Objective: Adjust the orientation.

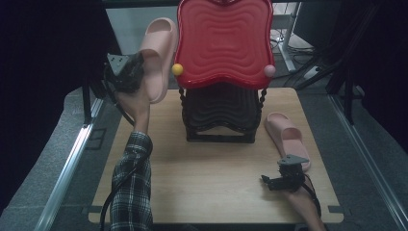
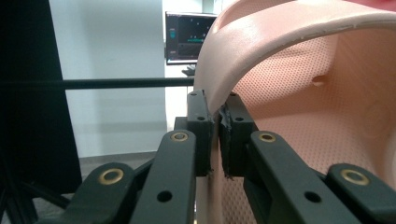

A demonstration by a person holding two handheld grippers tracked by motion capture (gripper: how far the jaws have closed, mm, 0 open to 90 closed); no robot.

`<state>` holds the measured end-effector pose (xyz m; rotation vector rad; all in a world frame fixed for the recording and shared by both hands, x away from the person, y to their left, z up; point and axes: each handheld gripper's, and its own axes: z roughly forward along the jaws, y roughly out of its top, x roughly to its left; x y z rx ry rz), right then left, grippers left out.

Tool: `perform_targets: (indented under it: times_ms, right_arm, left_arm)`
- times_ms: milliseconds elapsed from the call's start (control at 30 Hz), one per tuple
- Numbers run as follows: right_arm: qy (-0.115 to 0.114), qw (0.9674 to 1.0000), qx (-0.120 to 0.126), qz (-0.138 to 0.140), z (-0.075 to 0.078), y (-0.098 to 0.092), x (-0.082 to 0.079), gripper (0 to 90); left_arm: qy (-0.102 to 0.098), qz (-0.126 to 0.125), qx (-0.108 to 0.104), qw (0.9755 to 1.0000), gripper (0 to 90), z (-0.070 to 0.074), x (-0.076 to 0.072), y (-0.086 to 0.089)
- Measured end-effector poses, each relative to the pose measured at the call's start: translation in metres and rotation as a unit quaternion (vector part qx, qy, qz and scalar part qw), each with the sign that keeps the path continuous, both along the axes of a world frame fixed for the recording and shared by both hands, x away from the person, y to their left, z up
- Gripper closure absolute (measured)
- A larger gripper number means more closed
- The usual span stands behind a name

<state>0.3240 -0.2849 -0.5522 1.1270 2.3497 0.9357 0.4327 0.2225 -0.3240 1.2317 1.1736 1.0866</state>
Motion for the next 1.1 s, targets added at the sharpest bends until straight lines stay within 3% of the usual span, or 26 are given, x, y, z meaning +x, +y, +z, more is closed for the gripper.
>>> perform_targets:
  times_ms: [267,467,833,1100]
  right_arm:
    - [0.000,1.0000,0.000,0.000,0.000,0.000,0.000,1.5]
    - [0.001,1.0000,0.001,-0.001,0.000,0.000,0.000,1.5]
    - [0.002,1.0000,0.000,-0.001,0.000,0.000,0.000,1.6]
    - [0.002,1.0000,0.000,0.005,0.000,0.000,0.000,1.6]
  left_arm:
    - [-0.012,0.004,0.007,0.9999,83.9,0.026,0.007,-0.011]
    - [-0.014,0.016,-0.002,0.9998,83.9,0.048,0.015,-0.012]
    - [-0.014,0.021,-0.007,0.9997,83.5,0.073,0.031,-0.025]
    - [-0.012,0.023,0.008,0.9996,83.0,0.084,0.042,-0.043]
